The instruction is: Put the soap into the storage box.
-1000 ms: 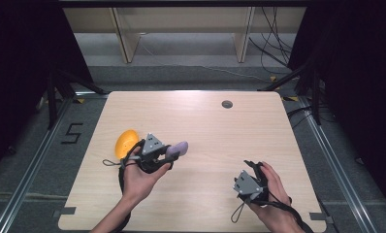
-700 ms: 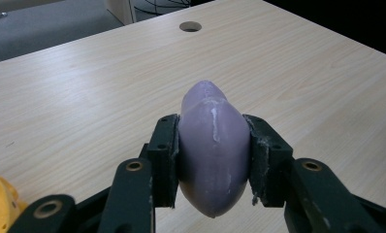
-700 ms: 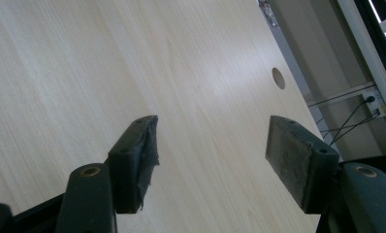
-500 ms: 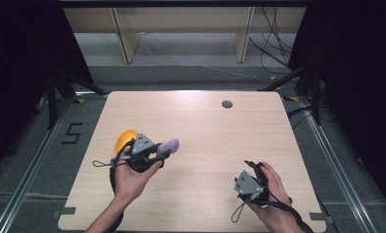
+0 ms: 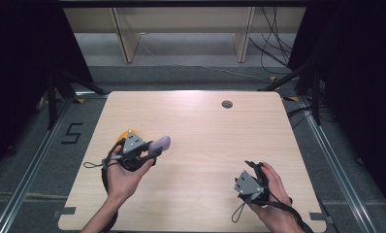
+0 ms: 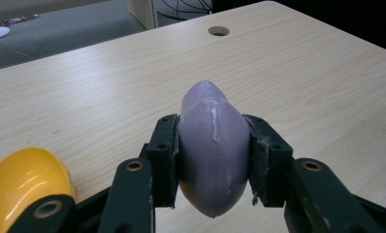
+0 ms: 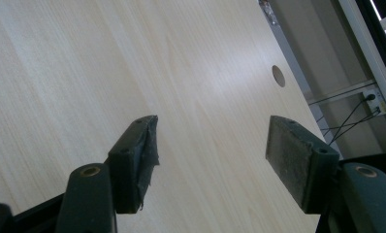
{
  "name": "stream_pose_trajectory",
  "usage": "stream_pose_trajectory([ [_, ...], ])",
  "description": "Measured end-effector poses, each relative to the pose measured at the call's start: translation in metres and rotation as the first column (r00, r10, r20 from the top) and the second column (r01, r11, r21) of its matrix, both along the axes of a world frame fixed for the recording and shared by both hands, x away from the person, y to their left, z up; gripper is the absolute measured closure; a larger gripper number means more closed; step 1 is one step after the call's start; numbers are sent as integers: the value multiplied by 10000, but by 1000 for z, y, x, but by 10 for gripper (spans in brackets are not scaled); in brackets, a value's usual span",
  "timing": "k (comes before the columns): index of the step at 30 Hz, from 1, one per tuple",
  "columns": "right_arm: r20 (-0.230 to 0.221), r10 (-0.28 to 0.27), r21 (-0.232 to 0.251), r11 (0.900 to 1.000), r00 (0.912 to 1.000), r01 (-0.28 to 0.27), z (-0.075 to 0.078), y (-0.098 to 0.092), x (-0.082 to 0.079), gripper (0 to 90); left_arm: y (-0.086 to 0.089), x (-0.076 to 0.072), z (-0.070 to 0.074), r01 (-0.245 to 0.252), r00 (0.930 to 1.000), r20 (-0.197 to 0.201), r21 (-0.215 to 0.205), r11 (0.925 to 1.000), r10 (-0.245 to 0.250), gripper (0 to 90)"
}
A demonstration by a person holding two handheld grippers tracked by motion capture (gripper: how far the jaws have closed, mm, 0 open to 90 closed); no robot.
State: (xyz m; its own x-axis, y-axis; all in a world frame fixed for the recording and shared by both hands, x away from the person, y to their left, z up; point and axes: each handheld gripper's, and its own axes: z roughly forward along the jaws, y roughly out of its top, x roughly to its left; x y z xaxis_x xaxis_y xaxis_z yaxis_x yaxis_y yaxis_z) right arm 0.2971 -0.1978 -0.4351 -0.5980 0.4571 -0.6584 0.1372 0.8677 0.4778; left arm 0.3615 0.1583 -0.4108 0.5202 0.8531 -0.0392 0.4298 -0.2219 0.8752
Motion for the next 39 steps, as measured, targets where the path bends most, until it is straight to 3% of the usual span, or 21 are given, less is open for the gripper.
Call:
stream_pose_trajectory([
  [3,61,145,-97,9998,9999,-144,0,0,1,366,4,0,0,-121,9999,50,29,9999,121,590],
  [7,-60,-91,311,9995,9999,93,-2,1,-1,366,9,1,0,-261,9996,112,-16,9997,261,590],
  [22,-114,-115,359,9993,9999,119,-2,1,0,366,26,4,-2,-807,9966,161,-90,9967,808,590],
  [39,-119,-91,360,9993,9999,95,-2,0,0,366,45,6,-4,-1555,9873,302,-160,9877,1559,590],
])
